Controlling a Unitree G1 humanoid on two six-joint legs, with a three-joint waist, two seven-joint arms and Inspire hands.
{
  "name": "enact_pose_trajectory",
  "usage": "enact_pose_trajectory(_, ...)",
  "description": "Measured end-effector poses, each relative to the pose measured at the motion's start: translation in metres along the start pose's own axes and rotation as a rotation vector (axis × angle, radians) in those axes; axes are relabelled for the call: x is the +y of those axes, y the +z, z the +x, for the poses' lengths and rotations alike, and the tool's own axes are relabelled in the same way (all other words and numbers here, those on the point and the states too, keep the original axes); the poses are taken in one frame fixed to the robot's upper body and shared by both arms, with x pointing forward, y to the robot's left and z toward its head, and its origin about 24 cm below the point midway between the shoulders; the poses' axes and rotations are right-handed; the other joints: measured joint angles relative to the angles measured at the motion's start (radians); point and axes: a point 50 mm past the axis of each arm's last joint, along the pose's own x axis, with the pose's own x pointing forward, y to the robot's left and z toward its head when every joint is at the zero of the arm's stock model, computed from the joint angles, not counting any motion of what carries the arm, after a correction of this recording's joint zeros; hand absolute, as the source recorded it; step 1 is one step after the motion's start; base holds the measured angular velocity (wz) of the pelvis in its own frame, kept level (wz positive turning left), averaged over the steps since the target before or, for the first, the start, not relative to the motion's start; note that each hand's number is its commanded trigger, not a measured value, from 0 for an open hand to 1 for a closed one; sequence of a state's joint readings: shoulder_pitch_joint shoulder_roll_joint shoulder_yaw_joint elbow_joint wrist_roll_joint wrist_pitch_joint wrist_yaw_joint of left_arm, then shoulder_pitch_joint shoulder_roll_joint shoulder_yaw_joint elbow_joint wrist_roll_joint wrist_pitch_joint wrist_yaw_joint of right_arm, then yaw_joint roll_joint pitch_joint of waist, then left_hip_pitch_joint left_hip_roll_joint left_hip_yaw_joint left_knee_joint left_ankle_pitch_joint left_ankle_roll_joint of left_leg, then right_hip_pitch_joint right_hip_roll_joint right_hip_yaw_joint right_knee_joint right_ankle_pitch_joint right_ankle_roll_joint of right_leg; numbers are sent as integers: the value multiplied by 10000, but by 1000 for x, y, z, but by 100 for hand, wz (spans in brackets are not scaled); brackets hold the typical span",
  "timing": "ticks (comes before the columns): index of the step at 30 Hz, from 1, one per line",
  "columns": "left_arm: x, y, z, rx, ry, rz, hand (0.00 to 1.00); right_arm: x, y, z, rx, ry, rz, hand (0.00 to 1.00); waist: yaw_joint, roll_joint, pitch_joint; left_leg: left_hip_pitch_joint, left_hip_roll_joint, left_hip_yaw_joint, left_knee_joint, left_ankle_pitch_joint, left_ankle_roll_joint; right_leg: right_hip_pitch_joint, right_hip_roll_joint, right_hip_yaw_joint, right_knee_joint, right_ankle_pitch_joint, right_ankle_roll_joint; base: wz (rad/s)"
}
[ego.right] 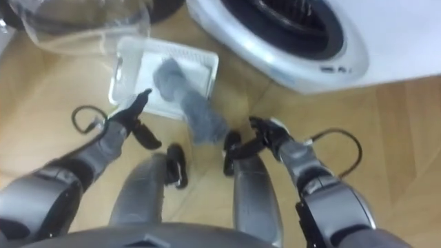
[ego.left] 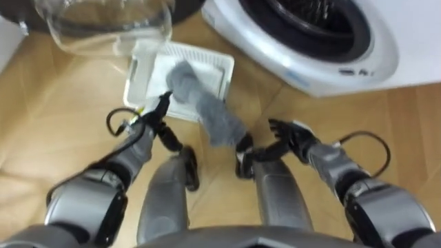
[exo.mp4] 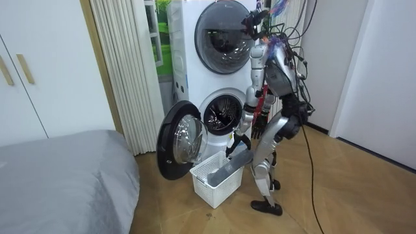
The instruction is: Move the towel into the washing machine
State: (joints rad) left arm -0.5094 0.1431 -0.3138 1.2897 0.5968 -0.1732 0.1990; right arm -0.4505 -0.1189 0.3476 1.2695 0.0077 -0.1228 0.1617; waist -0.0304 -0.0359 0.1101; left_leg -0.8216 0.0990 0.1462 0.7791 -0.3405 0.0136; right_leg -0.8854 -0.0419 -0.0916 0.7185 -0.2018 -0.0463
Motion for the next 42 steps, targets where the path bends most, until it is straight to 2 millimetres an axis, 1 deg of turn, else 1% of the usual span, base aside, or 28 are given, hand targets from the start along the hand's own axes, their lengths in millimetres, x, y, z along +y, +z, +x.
enact_pose_trajectory(1, 2, 2, 1, -101, 80, 183, 0, -1, 3, 1, -94, -6, -38, 0, -23, 1, -1, -242, 21, -13, 171, -20, 18, -241, -5, 3, 128, 1, 0, -12)
enact_pose_trajectory(3, 11, 12, 5, -458, 464, 686, 0, -1, 14, 2, -439, -16, -222, 0, -57, -1, 2, -1068, 113, -40, 818, -114, 76, -1036, 6, 39, 620, 18, -7, -11)
enact_pose_trajectory(4, 13, 14, 5, -564, 535, 883, 0, -1, 16, 3, -488, 14, -292, 0, -75, -1, 2, -1258, 133, -47, 953, -137, 86, -1206, 12, 40, 719, 23, -12, -7)
enact_pose_trajectory(6, 19, 22, 8, -1025, 808, 1783, 0, 0, 23, 4, -688, 143, -450, 0, -178, -4, 1, -1890, 154, -71, 1415, -196, 135, -1824, -8, 61, 1140, 23, -18, 0)
enact_pose_trajectory(7, 21, 25, 8, -1158, 891, 1943, 0, 0, 26, 4, -784, 123, -433, 0, -221, -6, 2, -2067, 159, -77, 1528, -209, 148, -2000, -19, 61, 1238, 21, -20, 0)
enact_pose_trajectory(9, 33, 33, 11, -1619, 1309, 2433, 0, -5, 36, 4, -1178, 21, -78, 0, -314, -29, 9, -2792, 256, -66, 1976, -288, 185, -2703, -80, 76, 1586, 36, -47, -7)
enact_pose_trajectory(10, 35, 35, 11, -1725, 1380, 2589, 0, -5, 38, 4, -1294, 10, 50, 0, -332, -42, 10, -2936, 260, -63, 2048, -294, 194, -2859, -88, 86, 1673, 37, -48, -6)
enact_pose_trajectory(11, 38, 37, 11, -1884, 1529, 2848, 0, -5, 43, 5, -1502, 23, 172, 0, -489, -53, 6, -3205, 256, -44, 2206, -313, 226, -3143, -105, 124, 1854, 31, -57, 0)
enact_pose_trajectory(13, 42, 39, 11, -2121, 1754, 3347, 0, -5, 51, 4, -1895, 20, 155, 0, -643, -71, 0, -3583, 272, -4, 2440, -382, 246, -3588, -99, 196, 2111, -7, -85, 0)
enact_pose_trajectory(15, 47, 41, 12, -2273, 1980, 3596, 0, -4, 62, 4, -2461, 38, 289, 0, -919, -94, 4, -4112, 286, 12, 2903, -535, 259, -4161, -109, 253, 2636, -166, -114, 0)
enact_pose_trajectory(16, 47, 42, 12, -2325, 2019, 3697, 0, -4, 64, 4, -2587, 42, 331, 0, -977, -101, -1, -4227, 300, 1, 3048, -611, 254, -4289, -100, 264, 2788, -222, -135, -6)
enact_pose_trajectory(18, 49, 45, 12, -2501, 2252, 3906, 0, -4, 70, 3, -2916, 46, 544, 0, -1086, -111, -6, -4570, 360, -111, 3647, -915, 215, -4638, -70, 262, 3333, -461, -164, -12)
enact_pose_trajectory(21, 49, 48, 11, -2776, 2365, 4053, 0, -2, 75, 3, -3121, 120, 611, 0, -1225, -120, -5, -4803, 402, -256, 4144, -1154, 181, -4836, -72, 181, 3795, -692, -202, -2)
enact_pose_trajectory(22, 48, 47, 11, -2796, 2368, 4099, 0, -2, 75, 3, -3139, 145, 636, 0, -1236, -122, -7, -4837, 446, -280, 4231, -1196, 173, -4851, -63, 143, 3846, -719, -220, 0)
enact_pose_trajectory(25, 48, 48, 11, -2951, 2416, 4353, 0, -2, 81, 3, -3324, 189, 605, 0, -1322, -134, -13, -5075, 473, -418, 4539, -1325, 146, -5036, -66, 50, 4087, -809, -250, -1)
enact_pose_trajectory(29, 45, 51, 10, -3207, 2445, 4804, 0, -3, 88, 1, -3680, 176, 569, 0, -1336, -164, -23, -5466, 475, -450, 5032, -1526, 194, -5458, -95, 59, 4535, -927, -252, -4)
enact_pose_trajectory(30, 44, 51, 10, -3283, 2399, 4997, 0, -3, 90, 1, -3753, 169, 566, 0, -1341, -203, -13, -5537, 481, -455, 5171, -1597, 201, -5538, -106, 57, 4672, -974, -252, -9)
enact_pose_trajectory(34, 41, 53, 10, -3457, 2287, 5414, 0, -1, 95, 0, -3966, 222, 534, 0, -1407, -236, -18, -5723, 529, -501, 5459, -1705, 244, -5682, -101, 23, 4855, -1013, -239, -6)
enact_pose_trajectory(35, 40, 53, 10, -3475, 2272, 5457, 0, -1, 95, 0, -3989, 226, 523, 0, -1430, -263, -21, -5756, 575, -503, 5490, -1712, 257, -5701, -101, 3, 4854, -1012, -237, -7)
enact_pose_trajectory(36, 40, 53, 10, -3470, 2275, 5468, 30, -1, 97, 0, -4032, 220, 523, 0, -1429, -267, -22, -5818, 647, -532, 5561, -1731, 274, -5720, -98, -65, 4856, -1011, -237, -8)
enact_pose_trajectory(37, 41, 53, 10, -3464, 2278, 5473, 65, -1, 97, 0, -4050, 208, 529, 0, -1426, -268, -22, -5850, 652, -558, 5600, -1749, 268, -5732, -101, -108, 4858, -1011, -237, -10)
enact_pose_trajectory(38, 41, 53, 10, -3458, 2283, 5478, 76, -1, 98, 0, -4076, 189, 535, 0, -1429, -277, -26, -5907, 658, -585, 5643, -1771, 271, -5764, -125, -175, 4860, -1010, -239, -6)
enact_pose_trajectory(39, 41, 53, 10, -3469, 2283, 5481, 100, -1, 97, 0, -4078, 185, 553, 0, -1446, -295, -26, -5942, 654, -584, 5657, -1777, 278, -5809, -159, -192, 4883, -1010, -241, 0)
enact_pose_trajectory(42, 41, 54, 9, -3609, 2363, 5595, 100, -1, 98, 0, -4137, 169, 689, 0, -1452, -319, -24, -5985, 629, -576, 5727, -1830, 304, -5864, -191, -201, 4974, -1033, -260, 0)
